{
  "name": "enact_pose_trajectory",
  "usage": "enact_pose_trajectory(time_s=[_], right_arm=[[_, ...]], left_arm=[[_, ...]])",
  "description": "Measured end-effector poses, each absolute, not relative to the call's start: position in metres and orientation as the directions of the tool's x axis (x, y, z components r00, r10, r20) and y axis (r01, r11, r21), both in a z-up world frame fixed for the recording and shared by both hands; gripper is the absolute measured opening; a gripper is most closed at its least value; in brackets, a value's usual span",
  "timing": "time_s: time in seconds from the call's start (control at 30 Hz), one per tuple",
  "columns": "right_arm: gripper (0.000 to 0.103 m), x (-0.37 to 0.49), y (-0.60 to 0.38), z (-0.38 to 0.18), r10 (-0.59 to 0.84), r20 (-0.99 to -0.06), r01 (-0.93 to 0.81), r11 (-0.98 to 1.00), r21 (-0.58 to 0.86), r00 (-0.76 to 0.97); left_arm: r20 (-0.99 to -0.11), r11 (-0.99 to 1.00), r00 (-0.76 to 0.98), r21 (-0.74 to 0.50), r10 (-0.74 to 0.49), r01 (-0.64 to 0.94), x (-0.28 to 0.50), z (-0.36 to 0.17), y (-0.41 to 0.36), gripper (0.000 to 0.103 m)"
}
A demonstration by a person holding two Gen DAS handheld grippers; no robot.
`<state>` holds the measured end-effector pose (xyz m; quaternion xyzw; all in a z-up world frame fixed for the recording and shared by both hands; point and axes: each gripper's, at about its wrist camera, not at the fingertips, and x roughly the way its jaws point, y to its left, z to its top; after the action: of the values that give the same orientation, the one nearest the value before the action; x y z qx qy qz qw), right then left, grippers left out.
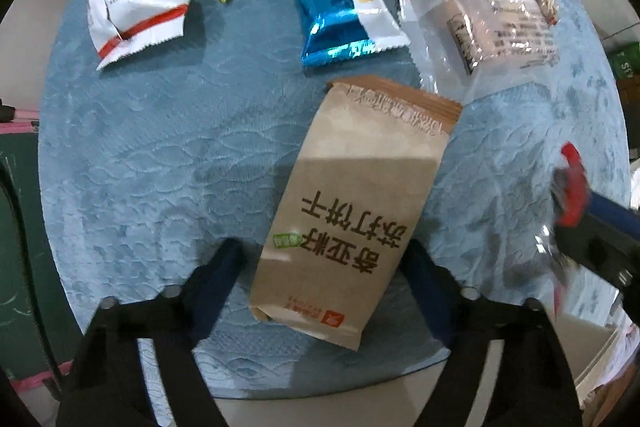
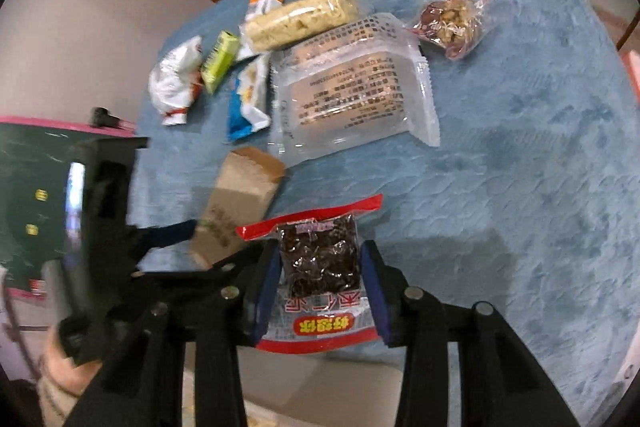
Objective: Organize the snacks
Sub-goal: 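Grasp the brown biscuit bag with left gripper while right grasps the jerky bag, then carry both bags over the white tray and release them inside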
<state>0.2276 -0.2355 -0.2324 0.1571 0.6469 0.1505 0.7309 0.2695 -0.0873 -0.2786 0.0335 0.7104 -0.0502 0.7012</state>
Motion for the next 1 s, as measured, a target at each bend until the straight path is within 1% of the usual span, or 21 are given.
enact_pose_trajectory(time_s=[0.03, 0.07, 0.23, 0.33, 0.47, 0.7, 0.77, 0.9, 1.0], right_arm=[[0.04, 0.226, -0.24, -0.229, 0.463, -0.879, -0.011, 0.885, 0.465, 0.116], [0.04, 0.224, -0.244, -0.226, 0.495, -0.861, -0.008, 0.868, 0.497, 0.116], [0.04, 0.219, -0.251, -0.202, 0.556, -0.817, 0.0, 0.827, 0.562, 0.151], [0.04, 0.208, -0.256, -0.18, 0.541, -0.82, -0.035, 0.838, 0.545, 0.188], [0.04, 0.189, -0.261, -0.144, 0.532, -0.815, -0.101, 0.846, 0.524, 0.231], [0.041, 0.132, -0.251, -0.075, 0.502, -0.795, -0.236, 0.864, 0.445, 0.339], [0.041, 0.117, -0.248, -0.062, 0.498, -0.788, -0.263, 0.866, 0.426, 0.362], [0.041, 0.082, -0.24, -0.047, 0.478, -0.783, -0.303, 0.874, 0.38, 0.398], [0.041, 0.061, -0.237, -0.053, 0.46, -0.795, -0.311, 0.882, 0.355, 0.396]], left_arm=[[-1.0, 0.993, -0.004, -0.025, -0.025, 0.115, 0.27, -0.276, -0.089, 0.063], [-1.0, 0.994, 0.008, -0.02, -0.021, 0.108, 0.269, -0.274, -0.094, 0.063], [-0.996, 0.997, 0.056, -0.062, -0.065, 0.055, 0.266, -0.267, -0.085, 0.06], [-0.989, 0.996, 0.117, -0.09, -0.092, 0.027, 0.26, -0.244, -0.078, 0.06], [-0.962, 0.996, 0.258, -0.076, -0.087, 0.055, 0.241, -0.185, -0.077, 0.059], [-0.861, 0.989, 0.491, -0.078, -0.129, 0.124, 0.178, -0.067, -0.054, 0.059], [-0.836, 0.988, 0.531, -0.08, -0.138, 0.13, 0.155, -0.044, -0.047, 0.059], [-0.81, 0.986, 0.564, -0.096, -0.159, 0.14, 0.105, -0.028, -0.034, 0.059], [-0.816, 0.984, 0.552, -0.118, -0.173, 0.134, 0.073, -0.038, -0.036, 0.059]])
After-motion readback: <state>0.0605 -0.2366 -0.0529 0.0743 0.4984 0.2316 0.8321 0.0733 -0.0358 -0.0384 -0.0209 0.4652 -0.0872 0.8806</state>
